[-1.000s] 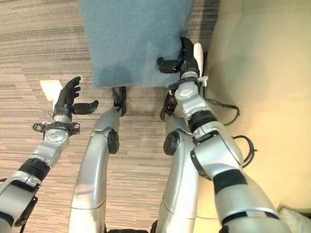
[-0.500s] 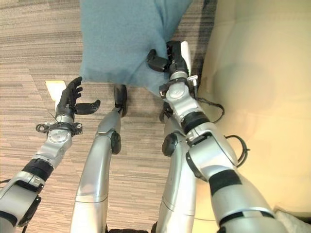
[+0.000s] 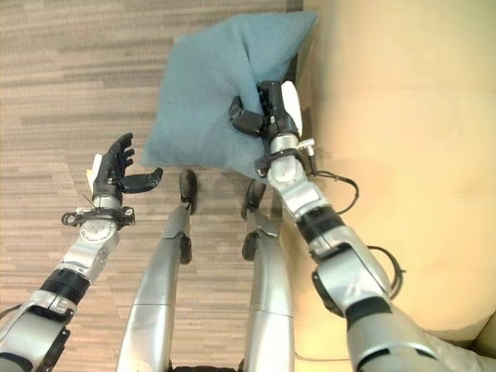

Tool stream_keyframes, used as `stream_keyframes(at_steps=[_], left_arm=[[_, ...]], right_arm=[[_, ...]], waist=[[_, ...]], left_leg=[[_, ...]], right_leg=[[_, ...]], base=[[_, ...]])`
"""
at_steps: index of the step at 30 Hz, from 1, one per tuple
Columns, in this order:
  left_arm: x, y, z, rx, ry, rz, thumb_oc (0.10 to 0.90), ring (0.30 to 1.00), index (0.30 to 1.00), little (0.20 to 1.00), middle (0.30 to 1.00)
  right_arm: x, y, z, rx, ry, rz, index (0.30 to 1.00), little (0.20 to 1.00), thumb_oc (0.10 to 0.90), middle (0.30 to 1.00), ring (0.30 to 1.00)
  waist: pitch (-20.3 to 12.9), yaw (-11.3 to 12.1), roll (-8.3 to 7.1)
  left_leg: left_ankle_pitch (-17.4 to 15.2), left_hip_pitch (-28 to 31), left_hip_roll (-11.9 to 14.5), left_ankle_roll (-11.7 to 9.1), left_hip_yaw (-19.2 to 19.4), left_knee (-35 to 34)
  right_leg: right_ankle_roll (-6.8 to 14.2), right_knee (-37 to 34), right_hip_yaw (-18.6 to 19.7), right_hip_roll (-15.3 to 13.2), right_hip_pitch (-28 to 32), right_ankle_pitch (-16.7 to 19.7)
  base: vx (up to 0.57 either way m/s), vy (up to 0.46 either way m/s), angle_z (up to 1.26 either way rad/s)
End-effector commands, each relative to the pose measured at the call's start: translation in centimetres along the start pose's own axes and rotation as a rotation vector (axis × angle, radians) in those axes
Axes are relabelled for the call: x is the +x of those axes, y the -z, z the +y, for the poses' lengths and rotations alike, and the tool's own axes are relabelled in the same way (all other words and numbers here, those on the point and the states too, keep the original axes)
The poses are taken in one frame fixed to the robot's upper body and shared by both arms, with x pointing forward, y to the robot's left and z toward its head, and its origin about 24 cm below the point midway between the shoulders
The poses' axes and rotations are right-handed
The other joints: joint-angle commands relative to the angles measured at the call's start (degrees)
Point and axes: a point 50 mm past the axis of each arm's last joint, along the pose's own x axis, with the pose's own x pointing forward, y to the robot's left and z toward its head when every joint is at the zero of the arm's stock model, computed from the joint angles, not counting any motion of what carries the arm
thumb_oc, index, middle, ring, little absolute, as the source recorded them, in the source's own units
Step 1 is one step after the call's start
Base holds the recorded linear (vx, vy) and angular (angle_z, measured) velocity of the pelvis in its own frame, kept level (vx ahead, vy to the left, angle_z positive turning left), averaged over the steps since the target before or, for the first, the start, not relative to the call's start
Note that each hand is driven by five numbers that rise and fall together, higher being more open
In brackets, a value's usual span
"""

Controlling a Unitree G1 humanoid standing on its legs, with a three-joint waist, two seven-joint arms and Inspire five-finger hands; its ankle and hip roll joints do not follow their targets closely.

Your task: Pick up all the scattered cushions and arrange them neatly on the sofa.

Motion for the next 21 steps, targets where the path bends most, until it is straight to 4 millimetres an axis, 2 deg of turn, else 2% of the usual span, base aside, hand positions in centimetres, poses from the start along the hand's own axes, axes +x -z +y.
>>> stream_keyframes(at_steps=[1, 2, 5, 6, 8, 9, 10, 12, 13, 16, 17, 20, 21], left_arm=[[-2.2, 1.5, 1.1, -0.034, -0.010, 0.004, 0.800, 0.900, 0.900, 0.900, 0.900], [-2.3, 1.5, 1.1, -0.033, -0.009, 0.005, 0.800, 0.900, 0.900, 0.900, 0.900], [-3.6, 2.7, 1.6, -0.074, -0.024, 0.046, 0.800, 0.900, 0.900, 0.900, 0.900], [-3.6, 2.7, 1.6, -0.074, -0.023, 0.047, 0.800, 0.900, 0.900, 0.900, 0.900], [-4.8, 3.9, 1.9, -0.135, -0.047, 0.098, 0.800, 0.900, 0.900, 0.900, 0.900], [-4.8, 3.9, 1.9, -0.134, -0.046, 0.099, 0.800, 0.900, 0.900, 0.900, 0.900], [-5.6, 4.8, 2.1, -0.199, -0.075, 0.137, 0.800, 0.900, 0.900, 0.900, 0.900], [-6.1, 5.2, 2.1, -0.229, -0.082, 0.155, 0.800, 0.900, 0.900, 0.900, 0.900], [-6.8, 6.0, 2.4, -0.260, -0.095, 0.189, 0.800, 0.900, 0.900, 0.900, 0.900], [-7.5, 6.6, 2.5, -0.290, -0.105, 0.220, 0.800, 0.900, 0.900, 0.900, 0.900], [-8.3, 7.5, 2.7, -0.321, -0.118, 0.261, 0.800, 0.900, 0.900, 0.900, 0.900], [-8.5, 7.8, 2.9, -0.330, -0.128, 0.274, 0.800, 0.900, 0.900, 0.900, 0.900], [-9.0, 8.5, 3.0, -0.362, -0.143, 0.311, 0.800, 0.900, 0.900, 0.900, 0.900]], right_arm=[[-0.5, -4.9, -1.9, 0.046, 0.095, -0.296, 0.300, 0.300, 0.400, 0.300, 0.300], [-0.5, -4.8, -1.9, 0.046, 0.094, -0.295, 0.300, 0.300, 0.400, 0.300, 0.300], [-2.3, -4.1, -2.4, -0.022, 0.064, -0.332, 0.300, 0.300, 0.400, 0.300, 0.300], [-2.4, -4.0, -2.5, -0.022, 0.064, -0.330, 0.300, 0.300, 0.400, 0.300, 0.300], [-3.6, -3.3, -2.8, -0.047, 0.043, -0.331, 0.300, 0.300, 0.400, 0.300, 0.300], [-3.6, -3.3, -2.8, -0.047, 0.043, -0.329, 0.300, 0.300, 0.400, 0.300, 0.300], [-4.2, -3.1, -3.4, -0.067, 0.037, -0.339, 0.300, 0.300, 0.400, 0.300, 0.300], [-4.7, -3.3, -3.7, -0.069, 0.034, -0.355, 0.300, 0.300, 0.400, 0.300, 0.300], [-5.0, -3.5, -4.5, -0.091, 0.037, -0.377, 0.300, 0.300, 0.400, 0.300, 0.300], [-5.3, -4.1, -5.1, -0.104, 0.042, -0.405, 0.300, 0.300, 0.400, 0.300, 0.300], [-5.4, -5.0, -6.0, -0.104, 0.051, -0.447, 0.300, 0.300, 0.400, 0.300, 0.300], [-5.4, -5.5, -6.4, -0.106, 0.057, -0.467, 0.300, 0.300, 0.400, 0.300, 0.300], [-5.5, -6.3, -6.9, -0.104, 0.054, -0.502, 0.300, 0.300, 0.400, 0.300, 0.300]], waist=[[-6.11, -1.32, -1.19], [-5.97, -1.29, -1.18], [-8.67, -2.14, -3.38], [-8.43, -2.03, -3.39], [-10.60, -2.64, -4.60], [-10.43, -2.54, -4.60], [-12.09, -3.01, -5.50], [-12.91, -3.24, -5.91], [-15.37, -3.96, -6.40], [-17.25, -4.53, -6.67], [-20.54, -5.47, -6.56], [-21.66, -5.81, -6.50], [-24.07, -6.71, -6.27]], left_leg=[[-4.79, 6.50, 0.06, -0.51, 2.05, -4.01], [-4.77, 6.81, 0.08, -0.52, 2.04, -4.13], [-5.77, 14.33, 0.69, -0.99, 2.68, -5.32], [-5.73, 14.78, 0.71, -1.00, 2.70, -5.51], [-6.50, 20.04, 1.06, -1.02, 3.32, -6.27], [-6.48, 20.37, 1.07, -1.03, 3.35, -6.40], [-6.85, 23.69, 1.18, -1.13, 3.86, -7.01], [-7.07, 25.80, 1.23, -1.13, 4.29, -7.61], [-7.50, 29.43, 1.48, -1.13, 5.06, -8.66], [-7.28, 32.96, 1.67, -1.09, 6.02, -10.50], [-7.69, 38.14, 1.85, -1.14, 7.50, -13.24], [-7.42, 39.71, 1.66, -1.09, 7.97, -14.31], [-7.47, 42.17, 1.71, -1.07, 8.79, -15.95]], right_leg=[[6.74, -6.75, -0.19, 1.88, 7.55, 0.09], [6.74, -6.89, -0.22, 1.91, 7.88, 0.12], [6.74, -10.65, -1.30, 2.09, 16.06, 0.36], [6.75, -10.82, -1.30, 2.14, 16.49, 0.40], [6.87, -13.21, -1.94, 2.34, 22.15, 0.65], [6.88, -13.34, -1.93, 2.38, 22.47, 0.69], [6.95, -15.22, -2.16, 2.60, 26.23, 0.87], [7.06, -16.40, -2.10, 2.85, 28.60, 1.06], [7.31, -18.50, -2.01, 3.11, 32.41, 1.16], [7.50, -20.38, -1.70, 3.47, 35.64, 1.55], [8.02, -23.16, -0.89, 3.98, 40.49, 1.41], [8.16, -24.23, -0.65, 4.13, 41.96, 1.72], [8.39, -25.76, -0.14, 4.40, 43.97, 1.86]], base=[[-0.01, -0.032, -0.08], [-0.01, -0.050, -0.09], [0.03, -0.052, -0.03], [0.06, -0.032, -0.10], [0.07, -0.018, -0.11], [0.08, -0.035, -0.10], [0.06, -0.028, -0.13], [0.12, -0.017, -0.11], [0.20, 0.011, -0.09], [0.14, 0.030, -0.22], [0.19, 0.053, -0.12], [0.15, 0.044, -0.24], [0.11, 0.026, -0.16]])
